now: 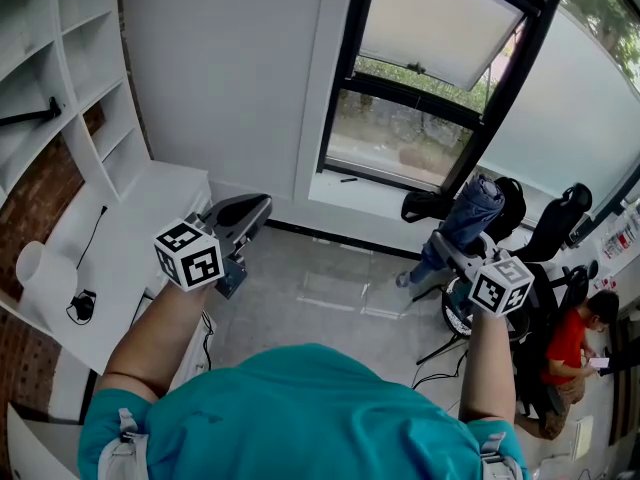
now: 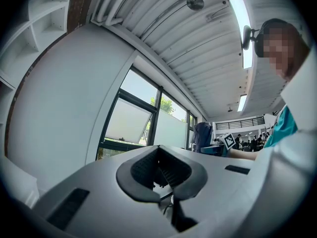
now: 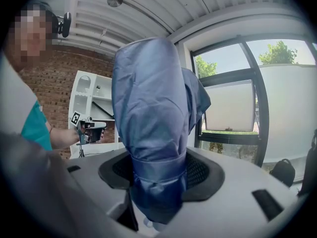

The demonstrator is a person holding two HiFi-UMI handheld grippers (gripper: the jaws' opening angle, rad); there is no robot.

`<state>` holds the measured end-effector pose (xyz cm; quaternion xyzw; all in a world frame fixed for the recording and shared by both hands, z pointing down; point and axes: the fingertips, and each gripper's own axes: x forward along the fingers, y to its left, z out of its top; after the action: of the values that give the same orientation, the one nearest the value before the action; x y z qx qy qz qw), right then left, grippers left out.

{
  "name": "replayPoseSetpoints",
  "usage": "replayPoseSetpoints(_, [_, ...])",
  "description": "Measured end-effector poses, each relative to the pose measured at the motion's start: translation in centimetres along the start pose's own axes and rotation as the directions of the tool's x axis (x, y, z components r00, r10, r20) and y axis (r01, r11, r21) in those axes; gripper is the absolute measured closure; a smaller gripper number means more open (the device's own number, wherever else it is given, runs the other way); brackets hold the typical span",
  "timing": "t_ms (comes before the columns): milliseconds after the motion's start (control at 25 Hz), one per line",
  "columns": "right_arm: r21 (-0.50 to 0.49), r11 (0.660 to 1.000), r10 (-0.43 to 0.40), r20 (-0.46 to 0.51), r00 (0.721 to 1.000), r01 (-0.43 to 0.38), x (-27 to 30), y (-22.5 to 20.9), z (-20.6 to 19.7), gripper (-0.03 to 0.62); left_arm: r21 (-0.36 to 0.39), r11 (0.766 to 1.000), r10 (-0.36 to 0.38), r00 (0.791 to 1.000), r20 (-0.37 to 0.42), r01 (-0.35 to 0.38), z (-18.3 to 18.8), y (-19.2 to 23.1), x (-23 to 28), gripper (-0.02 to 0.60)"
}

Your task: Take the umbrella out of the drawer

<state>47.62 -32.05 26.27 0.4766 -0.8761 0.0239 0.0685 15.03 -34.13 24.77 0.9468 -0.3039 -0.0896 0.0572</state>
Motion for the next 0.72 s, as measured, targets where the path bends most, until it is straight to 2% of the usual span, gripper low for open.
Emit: replayPoseSetpoints(720, [-0.023, 1.000, -0.006, -0.002, 1.000, 0.006, 0.52, -0.06, 0.23, 0.338, 0.000, 1.000, -0.010, 1.000, -0.007, 0.010, -0.27, -0.26, 0.36, 0.569])
